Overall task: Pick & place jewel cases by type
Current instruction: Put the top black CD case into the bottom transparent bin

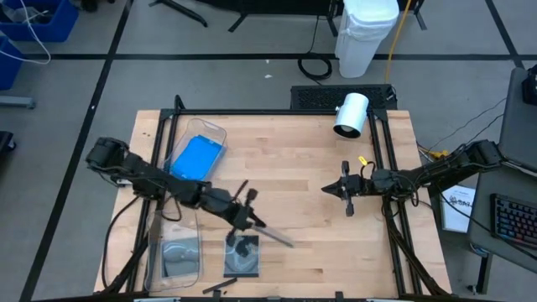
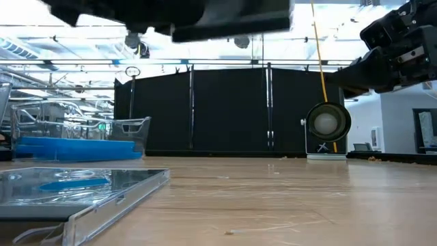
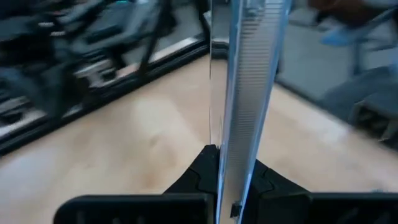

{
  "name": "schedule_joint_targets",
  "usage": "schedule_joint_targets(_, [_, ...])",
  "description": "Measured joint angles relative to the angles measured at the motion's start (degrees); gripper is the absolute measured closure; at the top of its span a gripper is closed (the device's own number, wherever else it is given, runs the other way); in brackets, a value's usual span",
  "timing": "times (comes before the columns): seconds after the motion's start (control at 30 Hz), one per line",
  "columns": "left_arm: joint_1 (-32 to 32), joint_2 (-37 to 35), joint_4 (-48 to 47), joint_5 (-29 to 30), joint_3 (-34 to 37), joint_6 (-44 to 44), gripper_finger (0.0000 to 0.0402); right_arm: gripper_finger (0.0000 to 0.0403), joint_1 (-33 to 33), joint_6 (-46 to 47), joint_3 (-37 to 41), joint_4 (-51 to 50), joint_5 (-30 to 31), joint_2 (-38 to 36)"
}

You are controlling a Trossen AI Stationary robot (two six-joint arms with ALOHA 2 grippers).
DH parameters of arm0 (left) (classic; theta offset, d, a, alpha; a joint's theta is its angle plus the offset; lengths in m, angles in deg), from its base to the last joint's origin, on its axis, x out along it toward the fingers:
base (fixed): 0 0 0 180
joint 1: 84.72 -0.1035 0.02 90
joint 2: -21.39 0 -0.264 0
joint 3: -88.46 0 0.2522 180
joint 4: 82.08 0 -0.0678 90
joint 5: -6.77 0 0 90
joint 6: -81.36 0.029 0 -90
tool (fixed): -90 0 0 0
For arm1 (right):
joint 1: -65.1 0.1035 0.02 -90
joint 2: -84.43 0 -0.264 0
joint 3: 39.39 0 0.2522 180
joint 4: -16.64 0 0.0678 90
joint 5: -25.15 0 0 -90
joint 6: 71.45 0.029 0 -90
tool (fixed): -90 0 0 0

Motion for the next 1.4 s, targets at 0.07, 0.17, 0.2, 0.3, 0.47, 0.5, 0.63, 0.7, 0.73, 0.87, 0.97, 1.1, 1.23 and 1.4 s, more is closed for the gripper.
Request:
schedule_joint_targets(0.07, [0.60,-1.82,2.12,5.35,3.90,0.09,0.0380,0.0403,0.00,-0.26,0.00,0.34,0.00,0.04])
schedule_joint_targets(0.17, [0.24,-4.84,6.22,10.25,10.55,-3.84,0.0380,0.0403,0.00,-0.34,0.00,0.94,0.00,0.00])
schedule_joint_targets(0.2, [-0.01,-6.50,7.50,11.71,12.82,-5.05,0.0380,0.0403,0.00,-0.34,0.00,0.94,0.01,0.04])
schedule_joint_targets(0.3, [-1.08,-11.32,13.26,14.16,18.94,-7.17,0.0380,0.0403,0.00,-0.26,0.00,1.00,0.00,0.04])
schedule_joint_targets(0.47, [-1.75,-19.61,25.67,13.40,28.85,-8.15,0.0380,0.0403,0.00,-0.19,0.00,1.53,0.02,0.11])
schedule_joint_targets(0.5, [-1.54,-21.23,28.36,13.54,30.50,-8.14,0.0380,0.0403,-0.04,-0.34,0.00,1.70,0.02,0.09])
schedule_joint_targets(0.63, [-0.45,-26.53,36.28,15.10,35.76,-7.91,0.0380,0.0403,-0.34,-1.43,0.00,2.81,0.01,0.10])
schedule_joint_targets(0.7, [0.32,-28.43,36.55,16.99,37.91,-8.00,0.0380,0.0403,-0.75,-1.61,0.00,2.81,0.02,0.15])
schedule_joint_targets(0.73, [0.61,-28.87,36.38,18.94,38.73,-8.53,0.0380,0.0403,-1.02,-1.61,0.00,2.83,-0.06,0.13])
schedule_joint_targets(0.87, [1.32,-29.28,37.32,26.22,41.36,-9.99,0.0380,0.0403,-1.40,-1.58,-0.01,2.25,-0.07,0.13])
schedule_joint_targets(0.97, [1.32,-29.65,39.59,26.99,42.70,-9.22,0.0380,0.0403,-1.38,-0.88,0.00,1.86,-0.13,0.13])
schedule_joint_targets(1.1, [1.21,-30.82,41.99,27.24,43.48,-6.59,0.0380,0.0403,-1.38,0.58,0.00,0.30,-0.13,0.15])
schedule_joint_targets(1.23, [-0.05,-32.00,41.48,27.32,43.48,-5.62,0.0380,0.0403,-1.29,1.44,-0.01,-0.26,-0.12,0.15])
schedule_joint_targets(1.4, [-2.17,-32.69,41.20,25.06,42.32,-15.44,0.0380,0.0403,-1.27,3.71,-0.02,-0.58,-0.15,0.15])
